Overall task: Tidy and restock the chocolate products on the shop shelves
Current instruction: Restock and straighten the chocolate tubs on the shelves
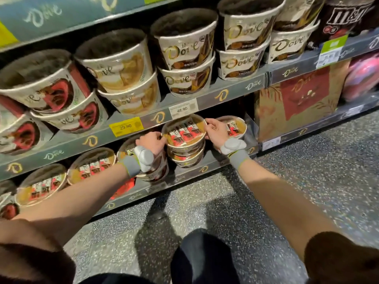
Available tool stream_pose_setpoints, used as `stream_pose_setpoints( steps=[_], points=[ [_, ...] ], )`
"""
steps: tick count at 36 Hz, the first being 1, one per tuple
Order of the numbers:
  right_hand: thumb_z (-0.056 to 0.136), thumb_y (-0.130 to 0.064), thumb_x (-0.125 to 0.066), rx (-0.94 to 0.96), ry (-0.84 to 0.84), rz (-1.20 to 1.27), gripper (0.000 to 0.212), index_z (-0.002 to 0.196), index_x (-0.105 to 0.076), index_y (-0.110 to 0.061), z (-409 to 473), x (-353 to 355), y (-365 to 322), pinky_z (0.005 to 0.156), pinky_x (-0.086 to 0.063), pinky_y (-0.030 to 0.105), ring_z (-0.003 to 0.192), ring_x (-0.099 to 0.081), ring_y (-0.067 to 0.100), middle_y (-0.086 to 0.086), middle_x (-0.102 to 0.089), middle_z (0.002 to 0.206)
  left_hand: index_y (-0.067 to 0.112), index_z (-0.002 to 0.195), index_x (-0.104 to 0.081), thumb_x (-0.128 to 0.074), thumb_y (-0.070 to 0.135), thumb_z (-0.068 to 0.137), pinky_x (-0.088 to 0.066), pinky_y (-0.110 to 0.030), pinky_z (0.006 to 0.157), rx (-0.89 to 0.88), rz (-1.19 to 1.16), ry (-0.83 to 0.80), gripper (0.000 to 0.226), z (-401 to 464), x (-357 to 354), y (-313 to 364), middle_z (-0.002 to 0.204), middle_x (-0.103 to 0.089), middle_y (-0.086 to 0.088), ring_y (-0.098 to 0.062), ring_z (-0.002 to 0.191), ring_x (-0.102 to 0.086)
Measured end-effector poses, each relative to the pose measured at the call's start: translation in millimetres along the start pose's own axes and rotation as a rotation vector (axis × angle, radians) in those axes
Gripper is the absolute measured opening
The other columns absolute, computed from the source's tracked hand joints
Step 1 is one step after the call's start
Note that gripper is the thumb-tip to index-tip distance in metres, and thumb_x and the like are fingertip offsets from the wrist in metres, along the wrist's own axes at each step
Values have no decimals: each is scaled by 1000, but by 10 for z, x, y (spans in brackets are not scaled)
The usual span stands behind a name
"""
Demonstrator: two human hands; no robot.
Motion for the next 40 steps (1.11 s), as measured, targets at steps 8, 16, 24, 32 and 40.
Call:
stream_pose_setpoints(
  steps=[8,16,24,32,40],
  points=[
    [92,-18,-61,-50,17,48,34,121,-59,0,62,-62,123,60,-51,30,75,-55,26,16,-57,82,22,128,-59,-43,44,95,-37,-40,93,-52,135,43,43,1,-95,-82,122,-58,-21,-40,115,-49],
    [96,-24,-54,-33,60,-22,36,125,-55,-3,-13,-37,158,44,-50,17,57,-49,15,11,-51,70,11,132,-50,-38,44,99,-37,-42,94,-127,66,-6,49,-105,-125,-64,126,-52,-21,-39,119,-44],
    [94,-33,-55,-80,198,-121,41,119,-50,-1,-329,-60,129,88,-44,42,90,-53,23,5,-55,95,3,116,-62,-36,46,88,-41,-40,96,-234,-156,-46,58,-379,21,-259,122,-62,-16,-33,115,-55],
    [92,-7,-44,18,-73,-388,23,70,-42,-13,-1154,-700,247,70,-41,31,78,-54,25,10,-51,77,10,115,-65,-51,14,95,-42,-29,85,-96,-259,131,26,-919,338,-912,119,-66,-8,-27,109,-61],
    [82,-3,-59,101,-389,-388,27,64,-48,-21,-1691,-1790,205,75,-48,41,75,-55,23,2,-55,67,13,109,-69,-53,12,91,-43,-29,78,132,-284,298,24,-1527,702,-2081,105,-70,-12,-29,97,-63]
  ],
)
Point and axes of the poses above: each hand's wrist, its own z-axis towards the middle knuckle, its own x-axis out of the back of the hand, y = z × x, the point moved 5 cm from there along z, towards the middle knuckle
